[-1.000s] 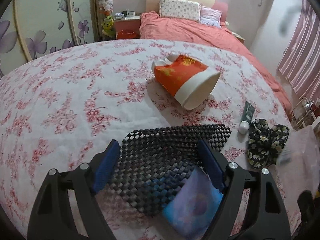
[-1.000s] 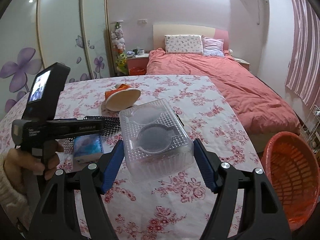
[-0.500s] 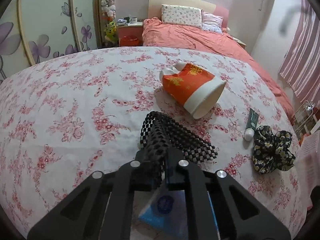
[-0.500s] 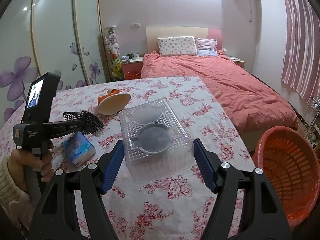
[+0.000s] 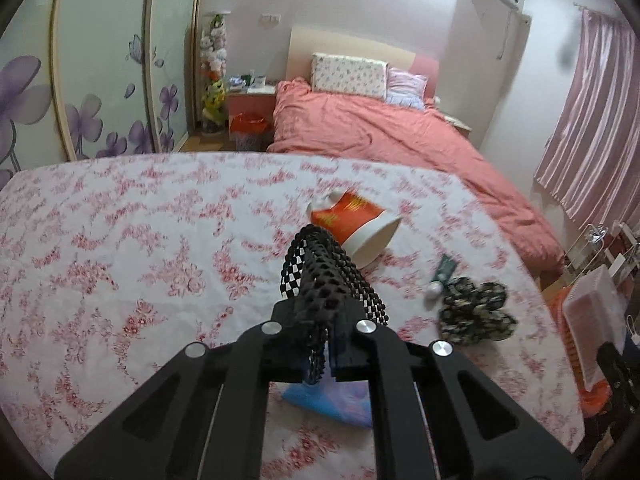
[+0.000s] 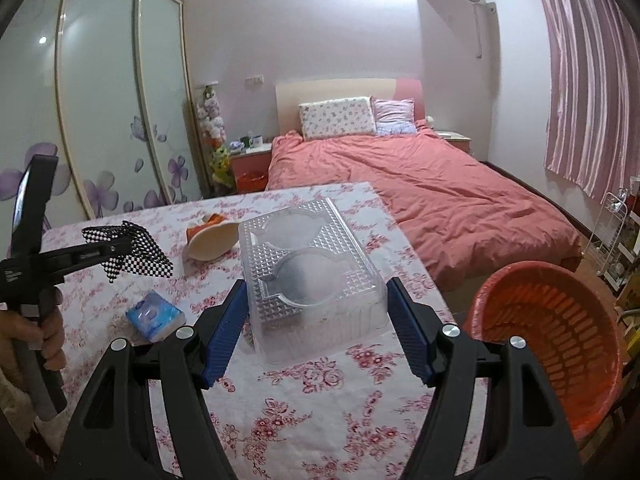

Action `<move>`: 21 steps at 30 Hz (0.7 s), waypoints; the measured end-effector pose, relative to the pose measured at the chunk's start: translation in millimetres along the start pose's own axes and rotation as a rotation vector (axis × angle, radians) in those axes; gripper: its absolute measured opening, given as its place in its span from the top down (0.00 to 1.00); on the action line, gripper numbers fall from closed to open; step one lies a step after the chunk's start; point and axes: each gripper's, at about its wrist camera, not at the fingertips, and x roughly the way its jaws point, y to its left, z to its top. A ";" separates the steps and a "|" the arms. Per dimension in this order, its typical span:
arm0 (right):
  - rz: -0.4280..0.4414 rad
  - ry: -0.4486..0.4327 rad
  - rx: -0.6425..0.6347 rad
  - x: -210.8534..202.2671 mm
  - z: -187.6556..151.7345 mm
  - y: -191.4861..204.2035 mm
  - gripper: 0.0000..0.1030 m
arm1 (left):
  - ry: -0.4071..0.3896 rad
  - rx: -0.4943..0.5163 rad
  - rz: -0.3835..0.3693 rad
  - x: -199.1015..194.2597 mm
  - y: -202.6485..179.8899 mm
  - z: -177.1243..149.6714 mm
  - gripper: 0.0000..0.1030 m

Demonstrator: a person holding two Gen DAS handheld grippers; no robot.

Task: Collect trash
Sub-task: 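Carry the mesh net and plastic box over the orange basket and open both tools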

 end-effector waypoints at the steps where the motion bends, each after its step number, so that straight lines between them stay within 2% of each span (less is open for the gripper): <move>1: -0.005 -0.011 0.007 -4.5 0.4 -2.9 0.33 | -0.007 0.001 -0.006 -3.9 -2.7 1.1 0.92; 10: -0.058 -0.081 0.059 -29.6 3.3 -25.0 0.33 | -0.061 0.062 -0.122 -45.4 -50.3 0.1 0.93; 21: -0.206 -0.172 0.133 -56.5 -2.4 -63.9 0.33 | -0.084 0.149 -0.298 -74.0 -130.4 -11.9 0.93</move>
